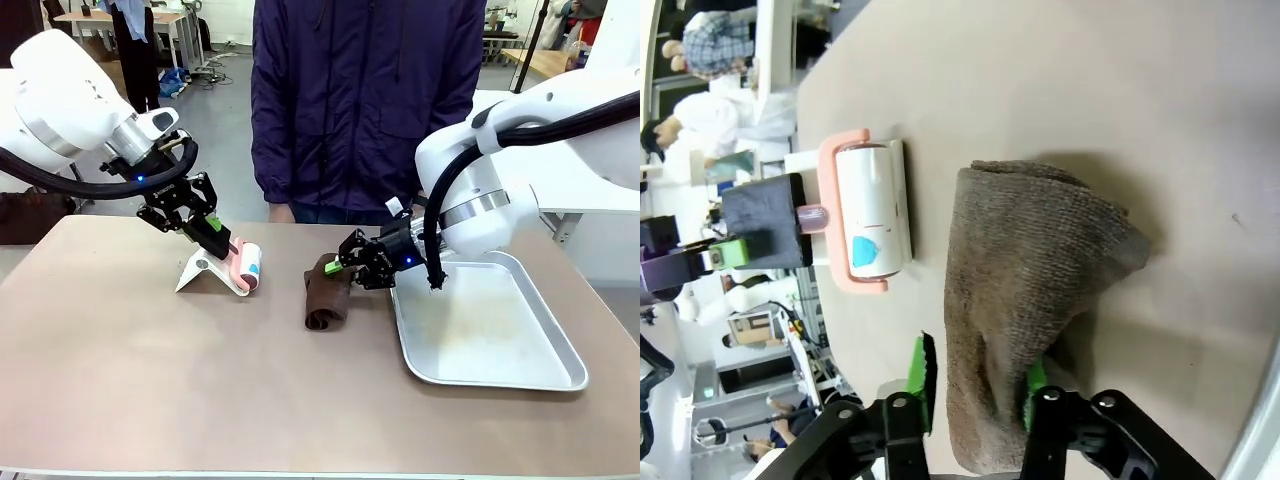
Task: Clean the surface of the table.
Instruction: Return the Lint Roller and towel to their original positions.
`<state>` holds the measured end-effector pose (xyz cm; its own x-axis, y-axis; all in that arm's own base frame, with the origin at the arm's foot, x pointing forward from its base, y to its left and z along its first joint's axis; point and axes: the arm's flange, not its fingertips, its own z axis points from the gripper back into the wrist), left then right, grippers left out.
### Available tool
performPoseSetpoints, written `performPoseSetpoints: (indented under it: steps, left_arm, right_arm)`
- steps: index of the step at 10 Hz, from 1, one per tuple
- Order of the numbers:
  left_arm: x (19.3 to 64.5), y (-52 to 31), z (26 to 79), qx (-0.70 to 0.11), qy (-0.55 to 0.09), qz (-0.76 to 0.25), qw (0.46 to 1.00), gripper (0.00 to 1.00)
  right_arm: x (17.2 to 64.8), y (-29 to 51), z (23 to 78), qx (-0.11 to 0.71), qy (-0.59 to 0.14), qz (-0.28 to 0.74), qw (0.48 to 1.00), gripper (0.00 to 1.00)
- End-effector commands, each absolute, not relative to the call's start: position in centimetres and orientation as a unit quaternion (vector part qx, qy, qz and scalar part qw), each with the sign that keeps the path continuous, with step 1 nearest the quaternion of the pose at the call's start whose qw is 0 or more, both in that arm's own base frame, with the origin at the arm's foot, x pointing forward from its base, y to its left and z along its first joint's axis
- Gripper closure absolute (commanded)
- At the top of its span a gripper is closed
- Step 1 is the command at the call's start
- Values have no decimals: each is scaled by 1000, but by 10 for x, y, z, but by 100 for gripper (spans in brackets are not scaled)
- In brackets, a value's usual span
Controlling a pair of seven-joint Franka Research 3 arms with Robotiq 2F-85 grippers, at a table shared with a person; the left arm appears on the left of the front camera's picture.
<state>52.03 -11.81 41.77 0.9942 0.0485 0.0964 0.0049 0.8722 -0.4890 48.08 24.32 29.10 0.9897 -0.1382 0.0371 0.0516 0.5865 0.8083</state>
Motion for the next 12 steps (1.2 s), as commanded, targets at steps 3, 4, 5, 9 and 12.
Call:
performPoseSetpoints:
  steps: [3, 4, 5, 9, 12]
  left_arm:
    - [516, -105, 429, -259, -72, 5, 963, 0]
    - [516, -101, 430, -257, -72, 6, 964, 0]
    - [515, -94, 434, -256, -73, 7, 964, 0]
    - [492, -53, 466, -263, -103, 12, 959, 0]
    - [440, -11, 501, -348, -113, -40, 930, 0]
  right_arm:
    - [485, 248, 290, 434, -22, -56, 899, 2]
    - [485, 247, 290, 425, -23, -60, 903, 0]
    - [484, 247, 292, 421, -27, -57, 905, 0]
    - [475, 241, 310, 418, -47, -42, 906, 0]
    - [458, 205, 336, 443, -62, -39, 894, 0]
